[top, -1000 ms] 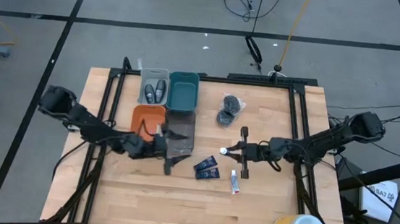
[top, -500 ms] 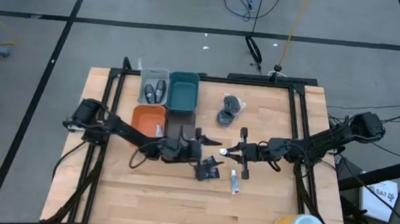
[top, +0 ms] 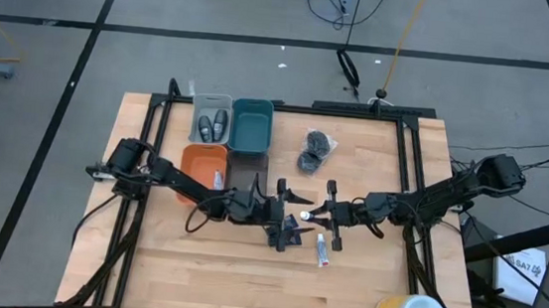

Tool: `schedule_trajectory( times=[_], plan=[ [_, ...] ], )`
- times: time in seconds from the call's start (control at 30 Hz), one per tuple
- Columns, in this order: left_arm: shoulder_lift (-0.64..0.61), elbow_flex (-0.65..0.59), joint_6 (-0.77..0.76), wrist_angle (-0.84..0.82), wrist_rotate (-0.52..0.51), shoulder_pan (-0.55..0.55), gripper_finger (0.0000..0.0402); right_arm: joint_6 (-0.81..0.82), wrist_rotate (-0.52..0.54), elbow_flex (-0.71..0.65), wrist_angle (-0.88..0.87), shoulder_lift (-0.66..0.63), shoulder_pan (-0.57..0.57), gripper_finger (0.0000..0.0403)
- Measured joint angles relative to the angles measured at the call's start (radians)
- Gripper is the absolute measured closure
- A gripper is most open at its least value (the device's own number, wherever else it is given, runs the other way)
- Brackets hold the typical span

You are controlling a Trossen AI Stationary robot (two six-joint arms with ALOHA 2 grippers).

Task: Pick & Place Travel size toiletries
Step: Put the right white toothpaste into the orange bin

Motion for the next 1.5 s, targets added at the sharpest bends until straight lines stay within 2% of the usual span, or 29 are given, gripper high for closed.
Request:
schedule_trajectory(
  times=[0.2, 0.33, 0.47, 0.73, 0.83, 0.97, 1.07, 1.2, 1.33, 1.5],
  plan=[
    [0.000, 0.000, 0.018, -0.003, 0.000, -0.001, 0.0098, -0.019, 0.000, 0.000, 0.013, 0.000, 0.007, 0.0390],
    [0.000, 0.000, 0.041, -0.006, -0.001, -0.003, 0.0127, -0.031, -0.001, 0.000, 0.010, 0.000, 0.016, 0.0390],
    [0.000, 0.000, 0.043, -0.006, -0.001, -0.004, 0.0182, -0.038, 0.000, 0.000, 0.007, -0.001, 0.021, 0.0390],
    [0.000, 0.000, 0.060, -0.006, 0.005, -0.005, 0.0321, -0.049, 0.003, 0.000, 0.007, -0.001, 0.026, 0.0389],
    [0.000, 0.000, 0.060, -0.008, 0.005, -0.005, 0.0358, -0.050, 0.003, 0.000, 0.007, -0.001, 0.026, 0.0389],
    [-0.010, 0.000, 0.061, -0.018, 0.003, -0.008, 0.0359, -0.049, 0.004, 0.000, -0.004, -0.001, 0.026, 0.0385],
    [-0.027, 0.000, 0.065, -0.031, -0.010, -0.017, 0.0350, -0.028, 0.005, 0.004, -0.024, -0.003, 0.026, 0.0366],
    [-0.092, -0.002, 0.112, -0.140, -0.117, -0.049, 0.0331, -0.001, 0.003, 0.003, -0.046, -0.003, 0.026, 0.0315],
    [-0.201, 0.000, 0.136, -0.400, -0.317, -0.086, 0.0353, 0.034, 0.001, -0.002, -0.111, 0.001, 0.026, 0.0260],
    [-0.330, 0.000, 0.010, -0.696, -0.455, -0.116, 0.0364, 0.056, 0.003, -0.001, -0.165, -0.001, 0.026, 0.0213]
  ],
)
